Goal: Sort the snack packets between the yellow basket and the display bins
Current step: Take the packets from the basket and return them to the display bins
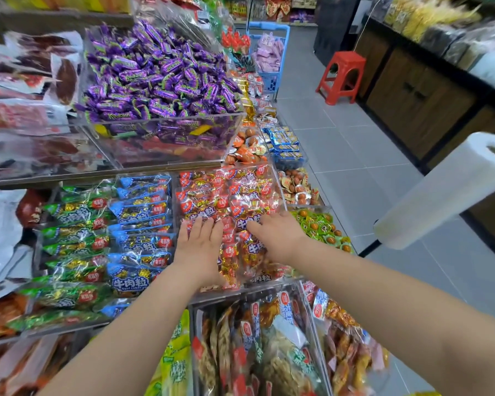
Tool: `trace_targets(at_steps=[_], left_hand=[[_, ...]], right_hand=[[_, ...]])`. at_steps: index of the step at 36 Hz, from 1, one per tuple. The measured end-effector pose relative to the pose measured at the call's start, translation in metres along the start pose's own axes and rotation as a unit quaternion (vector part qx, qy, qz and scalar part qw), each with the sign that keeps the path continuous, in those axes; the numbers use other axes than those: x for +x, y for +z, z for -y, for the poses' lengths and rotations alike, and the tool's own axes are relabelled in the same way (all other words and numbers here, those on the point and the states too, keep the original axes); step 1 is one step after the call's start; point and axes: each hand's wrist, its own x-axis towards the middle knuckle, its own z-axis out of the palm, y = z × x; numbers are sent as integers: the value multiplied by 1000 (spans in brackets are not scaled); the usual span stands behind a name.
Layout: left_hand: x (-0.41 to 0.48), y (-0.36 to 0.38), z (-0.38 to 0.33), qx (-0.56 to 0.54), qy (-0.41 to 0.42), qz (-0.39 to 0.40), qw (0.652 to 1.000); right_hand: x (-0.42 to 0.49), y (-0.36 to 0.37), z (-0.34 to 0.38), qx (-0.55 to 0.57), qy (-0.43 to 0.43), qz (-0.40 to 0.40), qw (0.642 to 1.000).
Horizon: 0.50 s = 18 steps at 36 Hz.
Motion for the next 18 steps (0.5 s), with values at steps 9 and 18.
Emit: trace_targets(at_steps=[9, 18], left_hand=[[3, -15, -37, -162, 80, -110, 977], [15, -31, -55, -108, 16, -29, 994]], right_hand=[[-1, 2, -19, 185, -33, 82, 979], [14, 0, -47, 346, 97, -61, 931]])
